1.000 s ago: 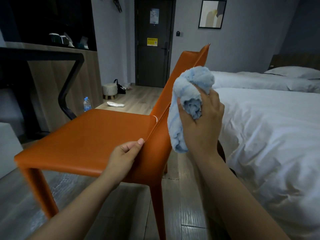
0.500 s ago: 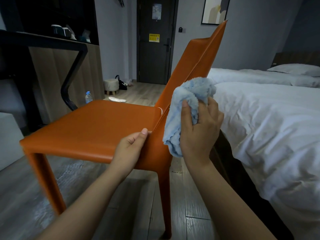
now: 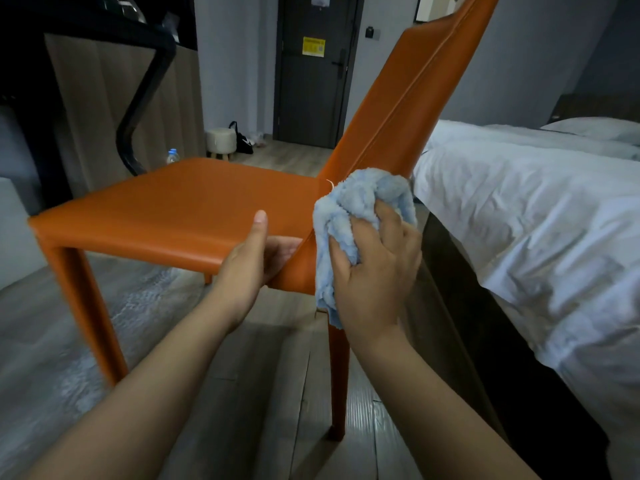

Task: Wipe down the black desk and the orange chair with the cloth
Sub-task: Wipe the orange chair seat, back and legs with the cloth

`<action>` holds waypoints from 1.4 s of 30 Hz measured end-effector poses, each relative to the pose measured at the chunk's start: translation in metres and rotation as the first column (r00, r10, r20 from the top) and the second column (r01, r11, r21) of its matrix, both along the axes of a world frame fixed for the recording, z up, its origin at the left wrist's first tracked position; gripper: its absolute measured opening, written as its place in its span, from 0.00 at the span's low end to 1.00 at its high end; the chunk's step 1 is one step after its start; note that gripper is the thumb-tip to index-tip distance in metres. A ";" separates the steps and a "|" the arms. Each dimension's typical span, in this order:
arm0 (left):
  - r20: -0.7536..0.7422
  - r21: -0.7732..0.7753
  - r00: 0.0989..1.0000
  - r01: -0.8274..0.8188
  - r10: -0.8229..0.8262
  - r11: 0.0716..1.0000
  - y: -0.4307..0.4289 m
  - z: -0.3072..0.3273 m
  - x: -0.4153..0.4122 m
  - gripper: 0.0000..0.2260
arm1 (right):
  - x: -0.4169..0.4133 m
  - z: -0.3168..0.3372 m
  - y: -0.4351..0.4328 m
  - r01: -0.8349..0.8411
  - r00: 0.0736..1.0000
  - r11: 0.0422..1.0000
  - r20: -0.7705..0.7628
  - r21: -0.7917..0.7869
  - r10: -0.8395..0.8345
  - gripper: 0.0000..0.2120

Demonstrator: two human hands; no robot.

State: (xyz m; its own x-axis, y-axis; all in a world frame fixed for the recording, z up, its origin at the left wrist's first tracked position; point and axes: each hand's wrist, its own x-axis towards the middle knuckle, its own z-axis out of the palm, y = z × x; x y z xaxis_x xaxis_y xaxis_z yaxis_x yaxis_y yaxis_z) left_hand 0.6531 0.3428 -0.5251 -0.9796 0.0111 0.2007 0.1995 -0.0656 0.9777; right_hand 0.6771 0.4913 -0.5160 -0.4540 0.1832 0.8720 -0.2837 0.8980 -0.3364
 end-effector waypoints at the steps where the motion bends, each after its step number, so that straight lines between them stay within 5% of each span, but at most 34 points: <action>1: 0.023 0.037 1.000 0.015 -0.016 0.999 -0.001 0.000 -0.001 0.31 | 0.000 -0.001 -0.001 0.004 1.000 1.000 0.014 0.001 -0.004 0.20; 13: 0.083 0.009 0.991 0.106 -0.106 0.994 -0.006 0.005 0.000 0.39 | 0.013 -0.053 -0.013 -0.023 0.986 0.968 0.163 0.251 -0.019 0.17; 17: 0.077 -0.010 0.993 0.089 -0.088 0.996 -0.007 0.005 0.001 0.38 | 0.019 -0.070 -0.013 -0.202 0.964 0.965 0.207 0.165 0.166 0.16; 24: 0.044 -0.114 0.995 0.093 -0.089 0.989 -0.007 0.011 0.009 0.35 | 0.022 -0.086 0.007 -0.441 0.783 0.864 0.574 0.242 0.238 0.19; 29: -0.075 -0.295 0.997 -0.054 0.034 0.954 0.005 0.019 0.022 0.19 | 0.046 -0.069 0.048 -0.331 0.924 0.943 0.199 -0.020 0.328 0.13; 32: -0.184 -0.378 0.978 -0.166 0.102 0.911 0.011 0.028 0.028 0.09 | 0.042 -0.051 0.071 -0.280 0.940 0.926 0.125 -0.252 0.318 0.11; 36: -0.269 -0.448 0.945 -0.295 0.188 0.844 0.034 0.039 0.037 0.11 | 0.031 -0.018 0.096 -0.324 0.927 0.782 -0.012 -0.532 0.376 0.12; 39: -0.340 -0.491 0.920 -0.349 0.193 0.798 0.049 0.059 0.039 0.17 | 0.016 0.012 0.113 -0.338 0.917 0.579 -0.120 -0.742 0.380 0.15; 42: -0.459 -0.516 0.872 -0.419 0.172 0.747 0.060 0.097 0.035 0.18 | -0.002 0.053 0.131 -0.373 0.902 0.446 -0.205 -0.814 0.380 0.13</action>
